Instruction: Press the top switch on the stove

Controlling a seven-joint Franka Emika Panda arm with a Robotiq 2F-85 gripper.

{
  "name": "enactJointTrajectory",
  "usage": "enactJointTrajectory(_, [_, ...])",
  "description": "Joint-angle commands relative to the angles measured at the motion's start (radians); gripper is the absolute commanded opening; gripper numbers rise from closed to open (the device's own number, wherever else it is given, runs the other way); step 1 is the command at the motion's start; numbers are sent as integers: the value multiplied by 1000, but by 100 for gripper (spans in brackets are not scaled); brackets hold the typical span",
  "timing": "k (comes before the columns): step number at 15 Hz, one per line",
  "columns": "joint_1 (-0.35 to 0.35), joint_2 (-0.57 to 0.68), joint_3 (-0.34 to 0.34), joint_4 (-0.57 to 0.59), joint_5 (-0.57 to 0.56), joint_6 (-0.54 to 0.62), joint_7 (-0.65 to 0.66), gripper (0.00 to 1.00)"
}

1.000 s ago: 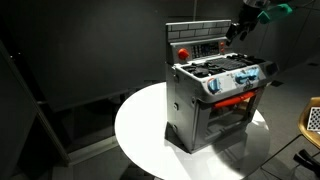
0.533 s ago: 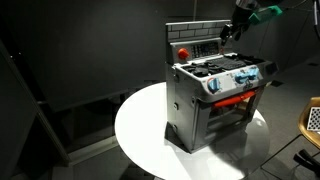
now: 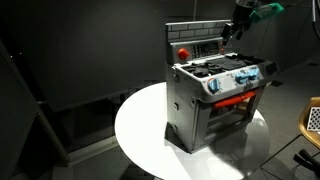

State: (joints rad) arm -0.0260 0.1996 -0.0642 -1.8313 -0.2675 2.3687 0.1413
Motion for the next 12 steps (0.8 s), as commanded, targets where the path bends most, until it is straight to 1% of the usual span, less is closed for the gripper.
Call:
enactJointTrajectory(1, [-8, -44, -10, -7, 22, -60, -29, 100])
enactJointTrajectory(5, [-26, -111, -14, -44, 50, -167, -79, 100])
enactJointTrajectory(8, [-39, -165, -15, -71, 76, -287, -135, 100])
enactJointTrajectory(12, [-53, -246, -24, -121, 73, -450, -209, 100])
